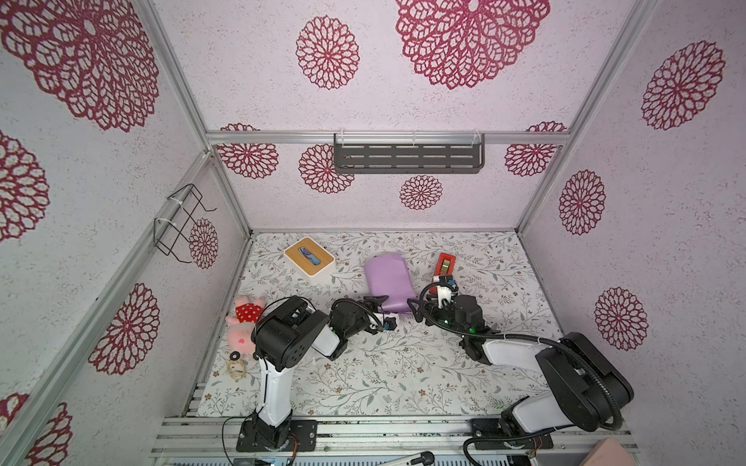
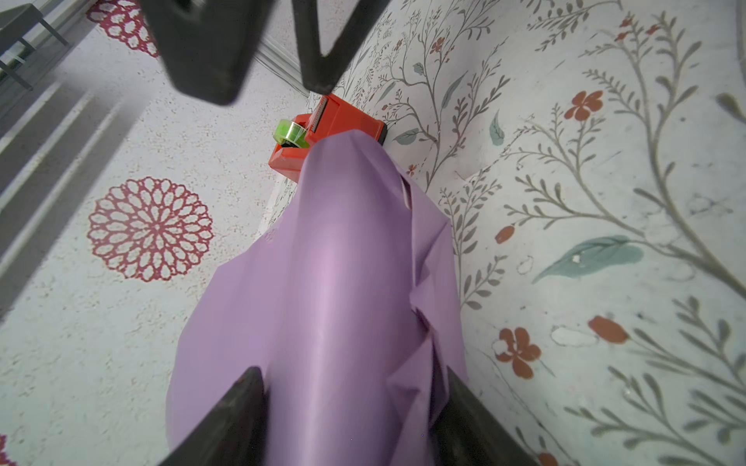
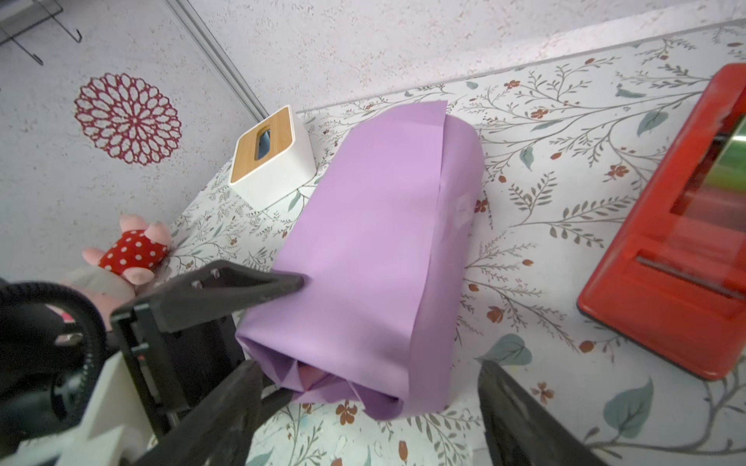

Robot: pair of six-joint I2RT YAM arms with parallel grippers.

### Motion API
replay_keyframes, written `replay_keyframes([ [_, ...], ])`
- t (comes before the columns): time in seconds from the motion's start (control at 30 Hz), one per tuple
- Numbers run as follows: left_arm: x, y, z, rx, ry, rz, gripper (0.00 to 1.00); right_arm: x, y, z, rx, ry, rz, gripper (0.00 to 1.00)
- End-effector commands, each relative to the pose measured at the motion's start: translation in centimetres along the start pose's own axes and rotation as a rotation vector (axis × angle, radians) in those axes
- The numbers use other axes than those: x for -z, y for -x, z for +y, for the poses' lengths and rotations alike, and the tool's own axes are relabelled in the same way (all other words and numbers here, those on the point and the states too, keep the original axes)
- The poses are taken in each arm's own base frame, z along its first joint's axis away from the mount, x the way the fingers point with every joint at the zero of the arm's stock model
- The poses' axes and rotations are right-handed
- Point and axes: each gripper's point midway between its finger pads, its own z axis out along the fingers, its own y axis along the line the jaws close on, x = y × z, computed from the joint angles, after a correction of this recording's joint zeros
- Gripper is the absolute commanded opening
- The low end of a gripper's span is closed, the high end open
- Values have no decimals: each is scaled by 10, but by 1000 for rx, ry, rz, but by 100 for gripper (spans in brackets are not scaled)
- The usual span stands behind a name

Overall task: Wrap a gift box in wrapping paper
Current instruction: Fifth fold the wrapping paper around the gift box, then tear off the tape with the cutter.

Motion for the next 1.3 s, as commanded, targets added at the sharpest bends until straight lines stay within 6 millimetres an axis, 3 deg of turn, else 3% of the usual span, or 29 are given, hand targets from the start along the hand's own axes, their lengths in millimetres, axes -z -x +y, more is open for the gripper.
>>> replay_keyframes([
  [0.0, 3, -16, -29, 37, -107, 59, 67, 8, 25, 0, -71, -23, 7, 86],
  [0.13, 4, -16, -28, 39, -110, 64, 67, 24, 48, -15, -101, -91, 0, 86],
  [0.4, 4, -18, -31, 42, -119, 68, 67, 50, 80, -71, -244, -301, 76, 82],
  [0.63, 4, -19, -31, 41, -119, 69, 67, 24, 100, -102, -416, -262, 137, 65],
  [0.8, 4, -17, -30, 41, -117, 65, 67, 4, 99, -121, -511, -222, 159, 55],
  [1.07, 5, -17, -32, 45, -127, 66, 67, -25, 86, -131, -581, -164, 205, 52],
  [1.27, 4, -17, -31, 45, -127, 65, 67, -36, 78, -141, -599, -180, 225, 51],
])
